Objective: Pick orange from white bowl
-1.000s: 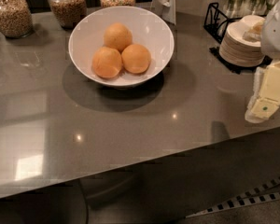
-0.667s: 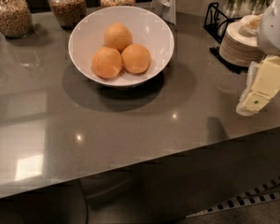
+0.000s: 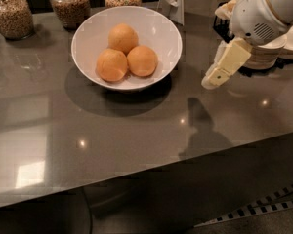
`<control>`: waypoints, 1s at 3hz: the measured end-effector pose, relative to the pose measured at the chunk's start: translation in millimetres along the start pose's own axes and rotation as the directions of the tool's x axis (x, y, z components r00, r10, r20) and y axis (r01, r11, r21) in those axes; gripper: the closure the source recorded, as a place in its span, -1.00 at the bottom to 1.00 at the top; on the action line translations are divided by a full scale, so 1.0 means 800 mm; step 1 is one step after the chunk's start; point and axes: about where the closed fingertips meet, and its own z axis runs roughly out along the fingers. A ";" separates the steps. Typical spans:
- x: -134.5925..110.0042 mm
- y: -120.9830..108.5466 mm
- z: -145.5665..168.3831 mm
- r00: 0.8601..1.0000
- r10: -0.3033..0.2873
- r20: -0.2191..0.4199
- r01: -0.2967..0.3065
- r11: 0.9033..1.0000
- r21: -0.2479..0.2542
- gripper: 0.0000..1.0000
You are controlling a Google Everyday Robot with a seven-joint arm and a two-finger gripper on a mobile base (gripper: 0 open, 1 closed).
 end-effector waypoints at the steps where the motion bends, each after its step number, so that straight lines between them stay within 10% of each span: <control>1: -0.060 -0.031 0.055 0.991 -0.010 0.137 0.012 1.000 -0.010 -1.00; 2: -0.124 -0.041 0.106 0.970 -0.022 0.242 0.033 0.999 -0.043 -1.00; 3: -0.124 -0.041 0.106 0.970 -0.022 0.242 0.033 0.999 -0.043 -1.00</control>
Offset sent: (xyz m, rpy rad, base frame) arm 0.1086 0.1724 -0.0012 0.3148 -0.0592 0.2007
